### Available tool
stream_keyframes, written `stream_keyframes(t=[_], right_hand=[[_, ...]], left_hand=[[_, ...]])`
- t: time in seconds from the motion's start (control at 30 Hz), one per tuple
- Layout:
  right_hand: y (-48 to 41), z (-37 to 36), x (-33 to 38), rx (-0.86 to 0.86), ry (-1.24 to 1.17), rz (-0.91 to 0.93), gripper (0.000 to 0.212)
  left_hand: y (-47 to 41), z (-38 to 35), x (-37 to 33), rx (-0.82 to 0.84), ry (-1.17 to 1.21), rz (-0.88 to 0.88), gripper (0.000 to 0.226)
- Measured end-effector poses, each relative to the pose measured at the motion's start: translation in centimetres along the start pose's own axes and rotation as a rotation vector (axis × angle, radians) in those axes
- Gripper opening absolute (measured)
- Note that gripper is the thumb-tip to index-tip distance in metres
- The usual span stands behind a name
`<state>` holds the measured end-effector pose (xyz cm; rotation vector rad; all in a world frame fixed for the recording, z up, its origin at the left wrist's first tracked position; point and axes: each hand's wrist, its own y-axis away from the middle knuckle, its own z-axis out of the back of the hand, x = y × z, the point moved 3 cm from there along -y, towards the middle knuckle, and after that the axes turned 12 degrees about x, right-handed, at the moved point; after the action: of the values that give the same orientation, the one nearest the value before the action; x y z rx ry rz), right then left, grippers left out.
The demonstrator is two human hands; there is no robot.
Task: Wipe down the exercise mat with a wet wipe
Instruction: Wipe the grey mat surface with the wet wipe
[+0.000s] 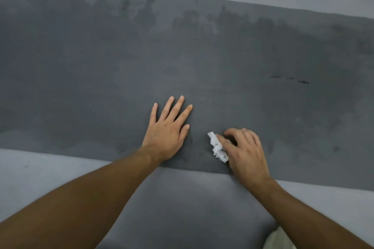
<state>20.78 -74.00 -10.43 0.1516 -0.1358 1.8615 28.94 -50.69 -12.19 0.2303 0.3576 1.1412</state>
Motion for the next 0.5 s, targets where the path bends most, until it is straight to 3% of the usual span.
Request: stream_keyframes(t=[0.13,0.27,0.37,0.5], right_hand=[[-0.3,0.8,-3.4,0.020,-0.062,-0.265,0.053],[0.0,0.3,-0.2,0.199,-0.231,-0.174,0.060],[1.3,-1.4,4.4,0.386,-0.154,-0.033,0.074],[2.3,-2.5,7.5,0.433,-0.083,0.020,0.089]], left_hand=[[0.0,-0.2,0.1,-0.020,-0.016,-0.009,0.061],[-0.1,-0.4,0.2,-0.035,-0.030,-0.009,0.061],[0.0,-0.4,0.3,-0.030,-0.041,-0.013,0.062],[-0.1,-0.5,0.3,-0.019,-0.048,-0.020,0.062]])
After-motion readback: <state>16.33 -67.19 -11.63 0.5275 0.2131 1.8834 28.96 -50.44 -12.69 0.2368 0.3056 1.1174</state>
